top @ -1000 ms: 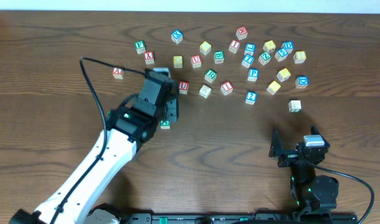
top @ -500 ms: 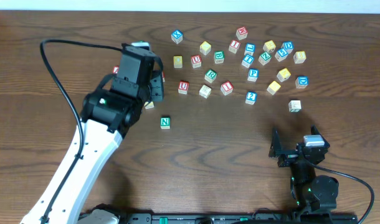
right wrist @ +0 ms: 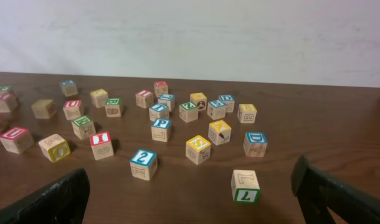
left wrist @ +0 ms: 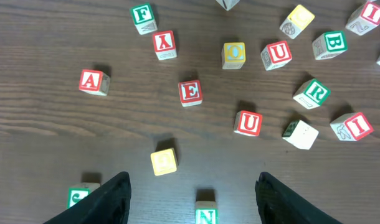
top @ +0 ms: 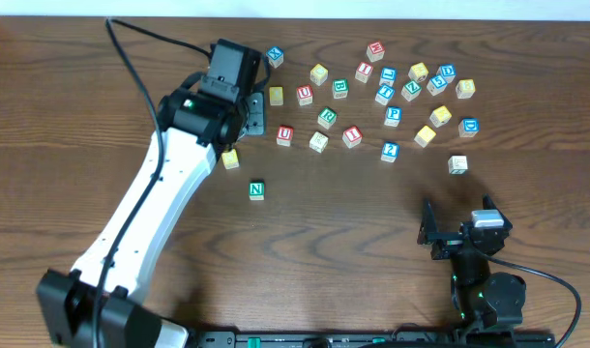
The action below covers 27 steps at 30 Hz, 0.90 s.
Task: Spell out NEURIPS
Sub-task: 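Move the left gripper up to the red E block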
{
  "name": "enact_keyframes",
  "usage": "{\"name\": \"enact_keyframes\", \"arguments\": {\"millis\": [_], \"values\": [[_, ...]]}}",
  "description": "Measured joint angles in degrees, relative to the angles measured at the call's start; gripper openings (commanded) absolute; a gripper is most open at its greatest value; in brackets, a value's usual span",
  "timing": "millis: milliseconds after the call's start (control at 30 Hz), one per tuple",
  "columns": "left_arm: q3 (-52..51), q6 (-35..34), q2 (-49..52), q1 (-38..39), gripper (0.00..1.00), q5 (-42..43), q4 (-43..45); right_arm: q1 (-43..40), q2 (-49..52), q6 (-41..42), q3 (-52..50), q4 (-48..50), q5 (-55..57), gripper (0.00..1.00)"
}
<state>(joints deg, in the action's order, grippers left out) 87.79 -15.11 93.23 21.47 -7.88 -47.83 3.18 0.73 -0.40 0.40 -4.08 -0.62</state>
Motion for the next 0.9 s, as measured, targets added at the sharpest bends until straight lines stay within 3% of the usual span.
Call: {"name": "enact_keyframes", "arguments": {"millis": [900], "values": [[11.19,-1.57,16.68,-6.78,0.64,1.73,-1.53,0.0,0.0,-0.02,0.0,0.0,0.0,0.99]]}}
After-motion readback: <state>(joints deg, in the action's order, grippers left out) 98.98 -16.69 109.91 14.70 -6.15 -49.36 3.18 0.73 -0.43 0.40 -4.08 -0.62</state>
